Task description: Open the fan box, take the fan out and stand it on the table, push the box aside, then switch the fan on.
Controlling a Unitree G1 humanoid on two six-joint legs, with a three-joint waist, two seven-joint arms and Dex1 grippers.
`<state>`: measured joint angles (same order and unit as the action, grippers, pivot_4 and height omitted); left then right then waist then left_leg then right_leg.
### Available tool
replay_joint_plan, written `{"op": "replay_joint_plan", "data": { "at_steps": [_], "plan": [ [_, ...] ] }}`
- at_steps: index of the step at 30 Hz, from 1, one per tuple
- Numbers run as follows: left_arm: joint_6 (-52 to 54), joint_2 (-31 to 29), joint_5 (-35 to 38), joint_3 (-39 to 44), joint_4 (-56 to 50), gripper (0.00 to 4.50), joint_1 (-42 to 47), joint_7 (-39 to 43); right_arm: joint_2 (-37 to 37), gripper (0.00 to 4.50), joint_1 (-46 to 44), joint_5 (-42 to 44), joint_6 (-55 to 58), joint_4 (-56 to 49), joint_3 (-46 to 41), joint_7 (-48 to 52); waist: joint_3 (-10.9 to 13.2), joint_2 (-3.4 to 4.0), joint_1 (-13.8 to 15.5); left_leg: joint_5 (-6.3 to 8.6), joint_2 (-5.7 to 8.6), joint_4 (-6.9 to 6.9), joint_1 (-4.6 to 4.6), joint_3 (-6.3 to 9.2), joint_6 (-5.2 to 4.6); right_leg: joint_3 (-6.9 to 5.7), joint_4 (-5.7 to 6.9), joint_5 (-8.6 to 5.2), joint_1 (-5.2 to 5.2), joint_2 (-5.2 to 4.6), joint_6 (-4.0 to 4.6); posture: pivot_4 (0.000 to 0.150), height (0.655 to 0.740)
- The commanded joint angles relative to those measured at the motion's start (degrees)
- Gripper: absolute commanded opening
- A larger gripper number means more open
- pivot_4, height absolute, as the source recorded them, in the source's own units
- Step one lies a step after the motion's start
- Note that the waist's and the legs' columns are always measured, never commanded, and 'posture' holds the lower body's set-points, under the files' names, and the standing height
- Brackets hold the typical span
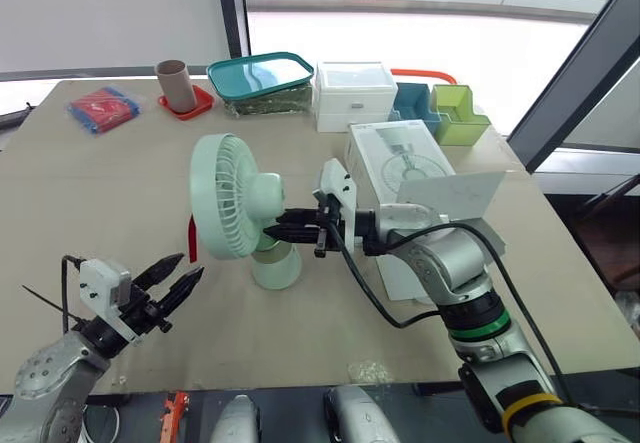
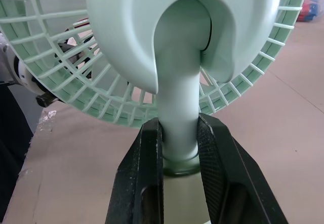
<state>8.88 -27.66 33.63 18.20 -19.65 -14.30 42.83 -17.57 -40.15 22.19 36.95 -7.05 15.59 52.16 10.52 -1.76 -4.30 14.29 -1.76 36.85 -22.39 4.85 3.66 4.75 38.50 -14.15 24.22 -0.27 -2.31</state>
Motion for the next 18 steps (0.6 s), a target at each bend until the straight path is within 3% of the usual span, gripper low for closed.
{"op": "replay_joint_plan", "data": {
  "at_steps": [1,3,6,9,12,18],
  "plan": [
    [-3.48,0.23,-0.35,0.35,1.65,2.14,-0.06,2.96,0.5,0.42,-1.14,0.88,-1.48,-1.71,-1.05,0.27,0.0,0.0,-0.08,0.0,-0.01,0.0,0.0,0.01,0.0,0.0,0.0,0.0,0.0,0.02,0.0,0.15,0.74],
    [-4.27,0.36,1.35,0.25,1.05,2.14,-1.03,6.05,0.51,0.42,-1.14,0.79,-1.49,-1.67,-1.02,0.2,0.0,0.0,-0.18,0.0,-0.02,0.0,0.01,-0.05,0.0,0.02,0.0,0.01,0.01,0.02,0.01,0.15,0.74],
    [-2.23,0.0,-5.37,-1.31,3.26,2.14,2.43,-1.25,0.61,0.42,-1.23,0.8,-1.55,-1.56,-1.05,0.17,0.0,0.0,0.05,0.0,-0.01,-0.01,0.0,-0.02,0.0,0.01,-0.01,-0.01,0.01,0.0,0.0,0.15,0.74],
    [-4.62,1.51,-1.87,-2.31,4.03,2.14,4.51,3.52,0.87,0.42,-1.25,0.87,-1.58,-1.53,-1.06,0.03,-0.01,-0.01,0.05,-0.01,0.0,0.01,0.0,0.03,0.0,0.0,0.0,0.0,-0.01,0.02,0.0,0.15,0.74],
    [-3.95,2.17,-6.95,-4.68,6.39,2.14,8.39,-0.96,1.44,0.42,-1.0,0.78,-1.62,-1.78,-0.71,-0.16,0.0,-0.01,0.1,-0.01,0.01,0.02,0.0,0.0,0.01,0.01,0.0,0.0,-0.01,-0.01,0.01,0.15,0.74],
    [-6.09,2.88,-8.46,-7.09,10.61,2.14,10.99,0.5,2.39,0.42,-0.37,0.22,-2.03,-2.03,0.24,-0.4,-0.01,-0.01,-0.15,-0.01,0.0,0.0,0.02,0.0,0.0,0.01,0.02,0.01,0.0,0.01,0.01,0.15,0.74]
  ]
}}
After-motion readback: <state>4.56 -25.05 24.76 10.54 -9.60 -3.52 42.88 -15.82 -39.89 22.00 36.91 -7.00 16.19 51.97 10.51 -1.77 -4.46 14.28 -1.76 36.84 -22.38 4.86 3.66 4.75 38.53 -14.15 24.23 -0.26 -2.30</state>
